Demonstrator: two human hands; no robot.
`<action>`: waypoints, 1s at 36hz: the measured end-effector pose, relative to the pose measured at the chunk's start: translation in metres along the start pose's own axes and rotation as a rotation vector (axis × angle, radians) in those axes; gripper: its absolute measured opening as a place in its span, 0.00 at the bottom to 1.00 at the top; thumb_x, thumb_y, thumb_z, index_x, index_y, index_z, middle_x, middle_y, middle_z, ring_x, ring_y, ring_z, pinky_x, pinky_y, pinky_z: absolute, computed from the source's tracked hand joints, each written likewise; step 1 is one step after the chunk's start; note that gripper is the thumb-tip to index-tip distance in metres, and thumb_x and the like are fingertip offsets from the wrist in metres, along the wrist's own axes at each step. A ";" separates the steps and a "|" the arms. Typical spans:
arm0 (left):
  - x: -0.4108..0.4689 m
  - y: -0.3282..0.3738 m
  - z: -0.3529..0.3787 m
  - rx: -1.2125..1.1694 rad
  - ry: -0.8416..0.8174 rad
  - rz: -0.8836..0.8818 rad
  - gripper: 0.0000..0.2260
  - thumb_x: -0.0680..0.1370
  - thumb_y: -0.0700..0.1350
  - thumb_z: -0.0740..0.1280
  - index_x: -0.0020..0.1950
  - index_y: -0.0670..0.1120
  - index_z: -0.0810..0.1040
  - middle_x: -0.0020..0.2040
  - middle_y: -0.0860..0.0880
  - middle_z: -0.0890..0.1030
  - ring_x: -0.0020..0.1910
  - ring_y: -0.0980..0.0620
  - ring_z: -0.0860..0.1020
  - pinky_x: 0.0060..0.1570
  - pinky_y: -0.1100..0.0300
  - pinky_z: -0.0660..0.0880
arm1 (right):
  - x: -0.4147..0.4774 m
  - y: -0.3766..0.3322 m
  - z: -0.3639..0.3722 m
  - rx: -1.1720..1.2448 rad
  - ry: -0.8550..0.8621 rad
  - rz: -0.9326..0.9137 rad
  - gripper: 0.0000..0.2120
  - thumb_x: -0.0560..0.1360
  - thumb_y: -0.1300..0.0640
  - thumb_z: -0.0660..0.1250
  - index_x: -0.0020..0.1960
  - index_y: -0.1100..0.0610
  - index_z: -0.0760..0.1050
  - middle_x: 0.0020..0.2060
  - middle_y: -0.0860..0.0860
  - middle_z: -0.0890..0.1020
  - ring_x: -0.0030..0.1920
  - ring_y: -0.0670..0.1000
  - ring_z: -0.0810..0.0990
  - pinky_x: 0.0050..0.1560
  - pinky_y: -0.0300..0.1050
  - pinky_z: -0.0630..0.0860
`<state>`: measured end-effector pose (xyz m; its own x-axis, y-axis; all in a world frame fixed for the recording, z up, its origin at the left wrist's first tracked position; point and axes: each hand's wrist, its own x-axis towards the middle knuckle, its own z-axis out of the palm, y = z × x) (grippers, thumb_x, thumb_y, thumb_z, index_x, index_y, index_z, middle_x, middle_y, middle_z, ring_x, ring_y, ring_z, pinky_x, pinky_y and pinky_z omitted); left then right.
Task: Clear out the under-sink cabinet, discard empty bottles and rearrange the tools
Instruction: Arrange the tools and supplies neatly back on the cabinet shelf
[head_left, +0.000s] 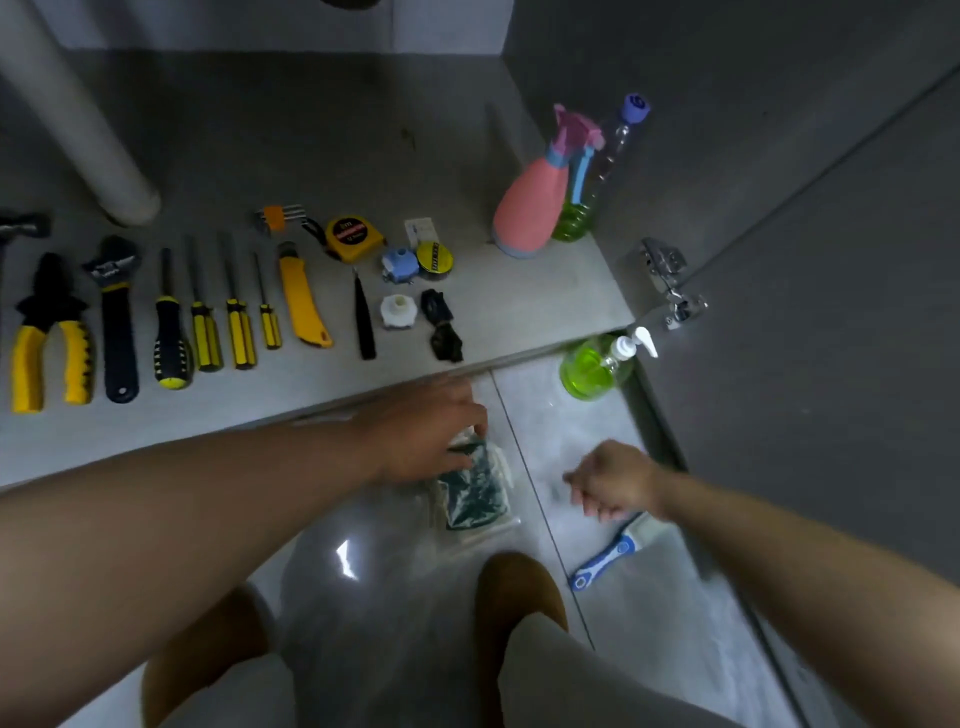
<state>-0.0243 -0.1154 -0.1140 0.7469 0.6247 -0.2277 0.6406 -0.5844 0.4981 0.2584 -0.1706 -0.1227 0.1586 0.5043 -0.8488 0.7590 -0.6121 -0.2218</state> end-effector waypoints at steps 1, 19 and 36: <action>0.001 0.002 0.004 0.076 -0.024 0.024 0.19 0.77 0.58 0.70 0.67 0.54 0.76 0.64 0.51 0.72 0.64 0.50 0.72 0.60 0.53 0.72 | 0.002 0.023 0.011 -0.022 -0.022 0.099 0.20 0.80 0.47 0.66 0.39 0.61 0.83 0.28 0.54 0.84 0.26 0.51 0.80 0.26 0.38 0.75; 0.000 -0.003 0.044 0.092 -0.201 -0.097 0.28 0.81 0.53 0.67 0.79 0.59 0.61 0.82 0.50 0.53 0.80 0.48 0.54 0.73 0.50 0.61 | 0.020 0.084 0.095 0.594 0.218 0.332 0.15 0.72 0.51 0.78 0.47 0.62 0.79 0.28 0.54 0.85 0.30 0.51 0.86 0.34 0.44 0.84; -0.023 -0.032 0.012 -0.087 0.149 -0.158 0.09 0.79 0.52 0.69 0.53 0.50 0.75 0.55 0.51 0.73 0.55 0.52 0.71 0.49 0.51 0.76 | -0.004 -0.119 -0.025 0.103 0.378 -0.393 0.11 0.73 0.54 0.70 0.38 0.62 0.76 0.26 0.52 0.84 0.29 0.51 0.85 0.43 0.55 0.85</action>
<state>-0.0598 -0.1176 -0.1348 0.5997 0.7784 -0.1858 0.7250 -0.4302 0.5378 0.1837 -0.0846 -0.0814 0.1057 0.8786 -0.4656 0.7439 -0.3806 -0.5493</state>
